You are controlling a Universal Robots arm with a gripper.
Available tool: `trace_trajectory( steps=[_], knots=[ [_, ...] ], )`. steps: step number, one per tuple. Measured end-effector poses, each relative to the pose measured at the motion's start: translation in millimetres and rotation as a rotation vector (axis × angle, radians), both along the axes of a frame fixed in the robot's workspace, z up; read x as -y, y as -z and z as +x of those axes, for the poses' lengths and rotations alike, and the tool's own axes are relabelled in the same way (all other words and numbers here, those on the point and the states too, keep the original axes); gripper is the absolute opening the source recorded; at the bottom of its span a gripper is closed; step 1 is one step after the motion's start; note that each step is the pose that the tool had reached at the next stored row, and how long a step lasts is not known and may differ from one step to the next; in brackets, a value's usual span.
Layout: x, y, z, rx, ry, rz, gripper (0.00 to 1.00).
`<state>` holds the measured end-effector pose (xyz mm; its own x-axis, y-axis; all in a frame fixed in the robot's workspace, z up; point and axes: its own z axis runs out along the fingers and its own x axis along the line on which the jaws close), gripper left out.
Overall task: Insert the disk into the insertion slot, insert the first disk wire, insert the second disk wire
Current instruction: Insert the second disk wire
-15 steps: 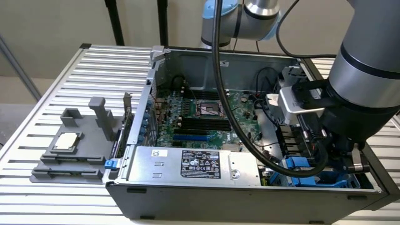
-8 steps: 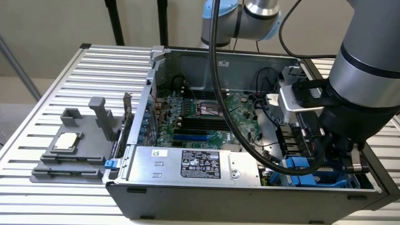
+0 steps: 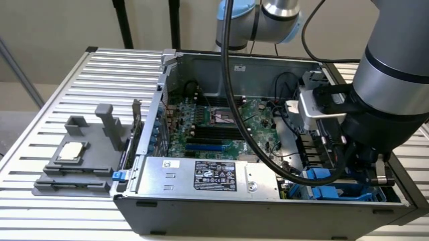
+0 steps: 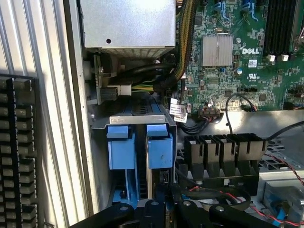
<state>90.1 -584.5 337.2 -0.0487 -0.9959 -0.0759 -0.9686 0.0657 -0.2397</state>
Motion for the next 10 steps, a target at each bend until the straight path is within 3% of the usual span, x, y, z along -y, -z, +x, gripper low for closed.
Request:
trace_trajectory(
  steps=[10],
  knots=[
    [-0.7, 0.1, 0.1, -0.0009, 0.005, 0.0009, 0.16]
  ],
)
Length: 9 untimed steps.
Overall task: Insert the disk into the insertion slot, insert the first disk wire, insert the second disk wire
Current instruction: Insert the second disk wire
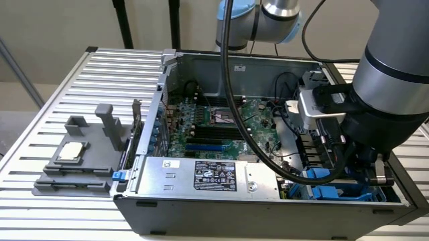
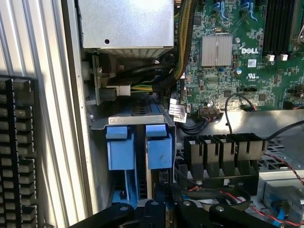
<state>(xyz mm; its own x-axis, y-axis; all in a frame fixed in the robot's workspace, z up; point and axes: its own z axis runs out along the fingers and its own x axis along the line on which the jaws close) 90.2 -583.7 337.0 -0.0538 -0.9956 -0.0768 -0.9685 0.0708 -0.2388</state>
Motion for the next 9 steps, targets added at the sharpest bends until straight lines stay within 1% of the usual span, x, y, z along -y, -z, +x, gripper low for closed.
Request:
trace_trajectory(
  steps=[9],
  knots=[
    [-0.8, -0.1, 0.4, -0.0002, 0.007, 0.0001, 0.16]
  ],
)
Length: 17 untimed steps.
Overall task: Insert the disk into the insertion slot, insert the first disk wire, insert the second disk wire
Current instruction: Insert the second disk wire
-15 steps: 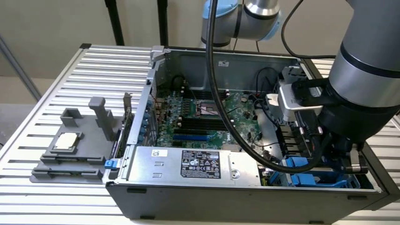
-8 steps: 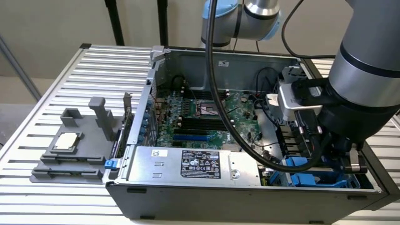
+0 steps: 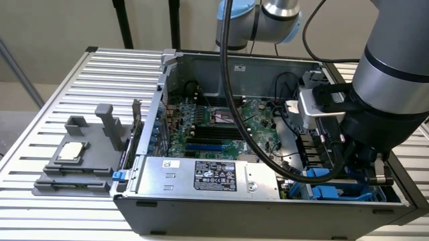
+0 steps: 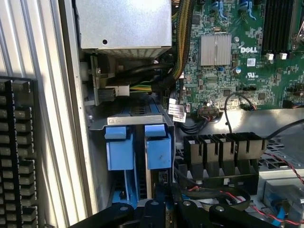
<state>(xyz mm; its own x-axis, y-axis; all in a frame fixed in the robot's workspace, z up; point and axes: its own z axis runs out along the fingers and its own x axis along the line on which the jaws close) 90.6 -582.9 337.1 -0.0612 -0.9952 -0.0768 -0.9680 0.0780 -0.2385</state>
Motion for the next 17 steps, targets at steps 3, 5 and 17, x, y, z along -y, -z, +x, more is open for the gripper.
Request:
trace_trajectory(
  steps=[3, 5, 17],
  knots=[
    [-0.2, 0.0, 0.3, -0.0001, 0.001, 0.0000, 0.16],
    [-0.4, 0.0, 0.4, -0.0002, 0.002, 0.0000, 0.16],
    [-0.5, -2.2, 0.4, -0.0035, 0.003, 0.0002, 0.16]
  ],
)
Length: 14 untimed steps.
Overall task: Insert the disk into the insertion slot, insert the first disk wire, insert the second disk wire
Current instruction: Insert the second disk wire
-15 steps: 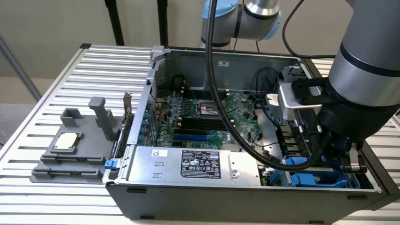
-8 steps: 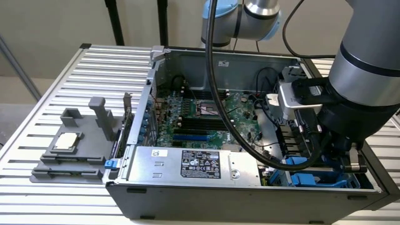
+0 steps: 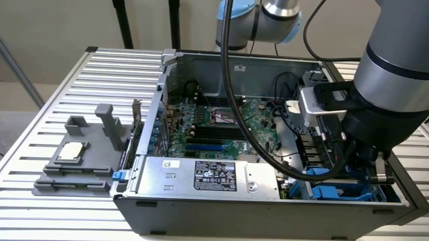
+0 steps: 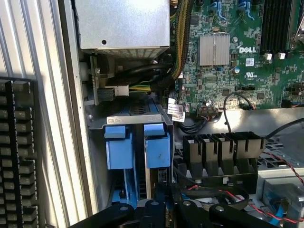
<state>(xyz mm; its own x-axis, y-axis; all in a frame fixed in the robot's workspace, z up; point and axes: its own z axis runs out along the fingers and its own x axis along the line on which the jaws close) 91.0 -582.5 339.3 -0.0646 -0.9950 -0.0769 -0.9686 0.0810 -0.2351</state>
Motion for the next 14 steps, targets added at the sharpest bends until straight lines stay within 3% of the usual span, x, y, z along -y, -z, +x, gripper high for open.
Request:
trace_trajectory(
  steps=[7, 14],
  knots=[
    [0.0, -0.9, 0.0, -0.0050, 0.000, 0.0002, 0.16],
    [0.0, -0.9, 0.0, -0.0061, 0.000, -0.0003, 0.16]
  ],
)
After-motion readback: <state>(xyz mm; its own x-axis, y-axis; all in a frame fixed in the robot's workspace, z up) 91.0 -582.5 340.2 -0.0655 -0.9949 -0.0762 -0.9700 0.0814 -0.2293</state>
